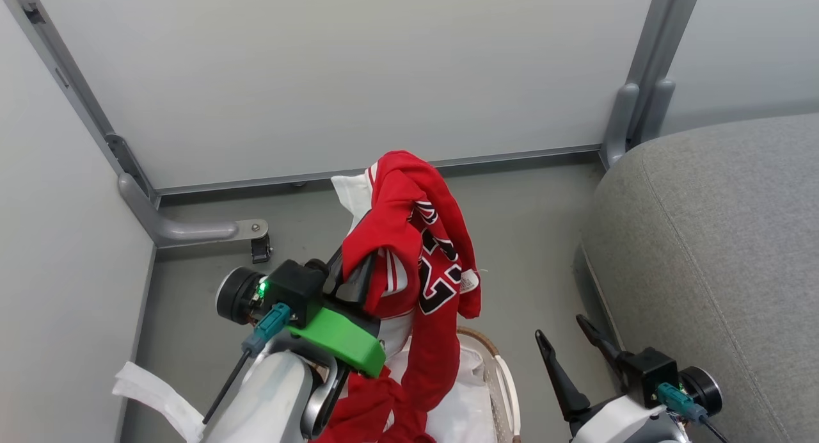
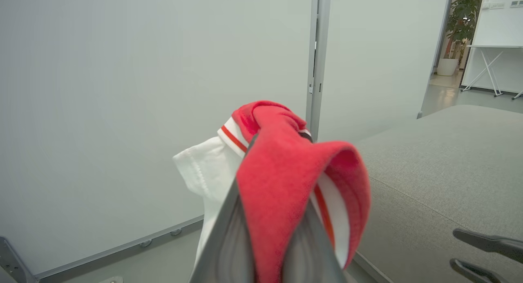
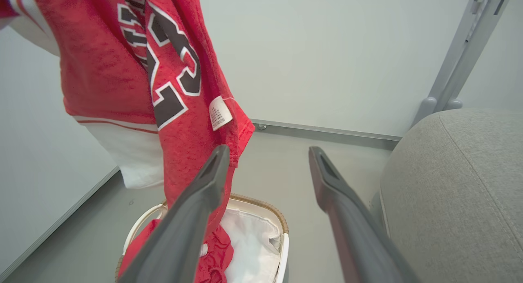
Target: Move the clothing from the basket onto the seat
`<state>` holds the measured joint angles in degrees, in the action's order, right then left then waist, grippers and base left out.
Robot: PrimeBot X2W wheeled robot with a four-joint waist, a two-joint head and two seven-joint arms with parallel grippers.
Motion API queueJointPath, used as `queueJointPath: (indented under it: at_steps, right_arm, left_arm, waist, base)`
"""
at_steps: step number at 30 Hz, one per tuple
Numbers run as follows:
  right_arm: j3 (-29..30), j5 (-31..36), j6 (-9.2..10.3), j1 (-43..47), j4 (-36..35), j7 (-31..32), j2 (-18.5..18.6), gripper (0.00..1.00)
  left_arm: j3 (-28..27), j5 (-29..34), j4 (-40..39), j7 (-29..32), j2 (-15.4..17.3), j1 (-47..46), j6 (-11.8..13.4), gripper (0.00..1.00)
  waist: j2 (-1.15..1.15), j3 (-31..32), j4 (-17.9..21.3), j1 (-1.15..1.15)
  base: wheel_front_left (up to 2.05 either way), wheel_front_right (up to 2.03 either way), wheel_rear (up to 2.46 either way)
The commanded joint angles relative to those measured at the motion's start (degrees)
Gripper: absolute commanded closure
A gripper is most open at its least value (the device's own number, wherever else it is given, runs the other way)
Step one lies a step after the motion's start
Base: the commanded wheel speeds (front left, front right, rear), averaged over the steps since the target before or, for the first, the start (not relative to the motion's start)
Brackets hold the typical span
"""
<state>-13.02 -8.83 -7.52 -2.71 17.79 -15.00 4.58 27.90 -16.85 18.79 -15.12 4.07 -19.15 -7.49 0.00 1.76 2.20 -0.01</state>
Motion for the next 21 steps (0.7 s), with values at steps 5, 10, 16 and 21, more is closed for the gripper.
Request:
queueJointPath:
  at_steps: [5, 10, 16, 21]
  right_arm:
    - [-4.7, 2.0, 0.06, -1.1, -1.4, -0.3, 0.9, 0.00]
    - [-10.0, 2.8, 0.06, -5.4, -1.4, -0.3, 0.3, 0.00]
    - [-17.3, 4.4, 0.06, -12.4, 0.0, -0.3, -0.5, 0.00]
    - [-18.8, 6.9, 0.06, -15.7, 2.3, -0.3, -1.0, 0.00]
  left_arm:
    - [0.6, 0.4, -1.6, 0.0, -0.5, -1.8, 0.0, 1.00]
    - [2.2, -0.2, -2.2, 0.0, -0.8, -2.2, 0.1, 1.00]
    - [5.4, -1.9, -2.1, 0.0, -1.1, -2.7, 0.2, 1.00]
    - [8.0, -3.3, -1.5, 0.0, -1.1, -3.3, 0.4, 1.00]
  waist:
    - [0.00, 0.4, -1.1, 0.01]
    - [0.00, 0.1, -2.1, 0.01]
    - [0.00, -0.1, -4.1, 0.01]
    - [0.00, -0.1, -5.9, 0.01]
  base:
    - [0.00, 0.00, 0.00]
    - [0.00, 0.00, 0.00]
    - [0.00, 0.00, 0.00]
    - [0.00, 0.00, 0.00]
